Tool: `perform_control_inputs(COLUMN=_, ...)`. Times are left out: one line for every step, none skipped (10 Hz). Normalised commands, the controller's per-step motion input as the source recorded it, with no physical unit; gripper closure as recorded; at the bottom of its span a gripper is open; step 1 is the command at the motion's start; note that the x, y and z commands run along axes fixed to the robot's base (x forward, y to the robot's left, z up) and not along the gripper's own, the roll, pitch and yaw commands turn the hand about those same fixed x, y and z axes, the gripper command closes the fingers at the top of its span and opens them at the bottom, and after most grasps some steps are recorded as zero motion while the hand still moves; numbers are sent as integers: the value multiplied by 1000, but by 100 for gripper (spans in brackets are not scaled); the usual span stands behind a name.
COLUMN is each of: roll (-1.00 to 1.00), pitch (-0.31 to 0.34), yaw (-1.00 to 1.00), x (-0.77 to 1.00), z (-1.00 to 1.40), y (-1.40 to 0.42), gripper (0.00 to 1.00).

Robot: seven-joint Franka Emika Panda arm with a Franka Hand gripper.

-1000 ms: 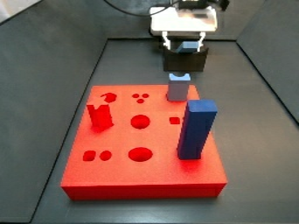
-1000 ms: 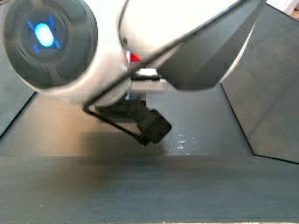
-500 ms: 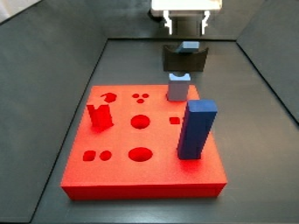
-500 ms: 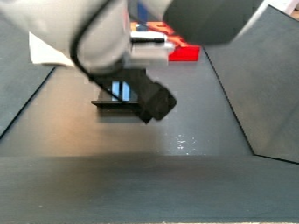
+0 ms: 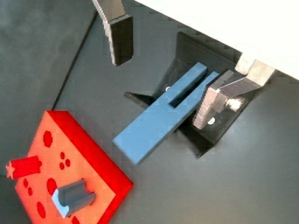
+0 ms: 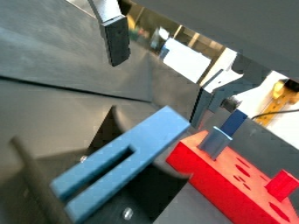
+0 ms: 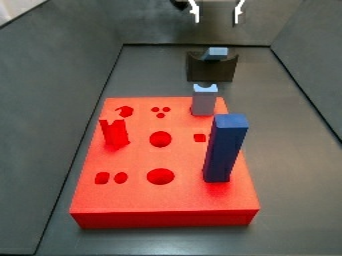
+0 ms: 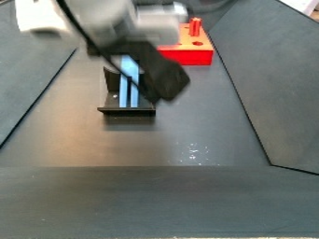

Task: Pick up the double-square object. Move up. Place the double-square object on the fixture. Regrasp the double-square object. Move to above the board. Insert the double-square object.
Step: Regrasp the double-square object.

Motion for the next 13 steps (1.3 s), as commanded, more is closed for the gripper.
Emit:
perform_control_inputs(roll=1000, pitch=53, yaw=28, x=-18, z=916, y=-1000, gripper=0)
perform_control_inputs(roll=1000, pitch=42, yaw=26, x=-51, z=886, y=-1000, gripper=0)
perform_control_inputs(roll=1000, pitch=39, yaw=26, x=-60, z=845, y=-1000, gripper=0)
perform_control_inputs(roll=1000, pitch=36, yaw=26, x=-62, z=770, y=-1000, gripper=0)
perform_control_inputs(roll=1000, pitch=35, yaw=25, x=-63, z=694, y=-1000, gripper=0)
perform_control_inputs(roll=1000, pitch=33, yaw=26, x=-61, z=575, y=-925, gripper=0)
perform_control_inputs(roll=1000, pitch=28, yaw=26, x=-40, z=197, y=-595, gripper=0)
perform_control_inputs(roll=1000, pitch=26, yaw=27, x=-29, z=123, y=-461, gripper=0)
perform_control_inputs(roll=1000, pitch=23, yaw=28, x=-26, z=77, y=-172, gripper=0)
perform_control_inputs(roll=1000, pitch=19, yaw=28, x=-28, z=48, y=-38, gripper=0)
perform_control_inputs(roll=1000, pitch=16, yaw=29, x=-17, z=34, y=-45, gripper=0)
perform_control_inputs(roll=1000, pitch=14, yaw=30, x=-10, z=25, y=-44, gripper=0)
perform_control_inputs(roll=1000, pitch=11, yaw=31, x=1, z=13, y=-29, gripper=0)
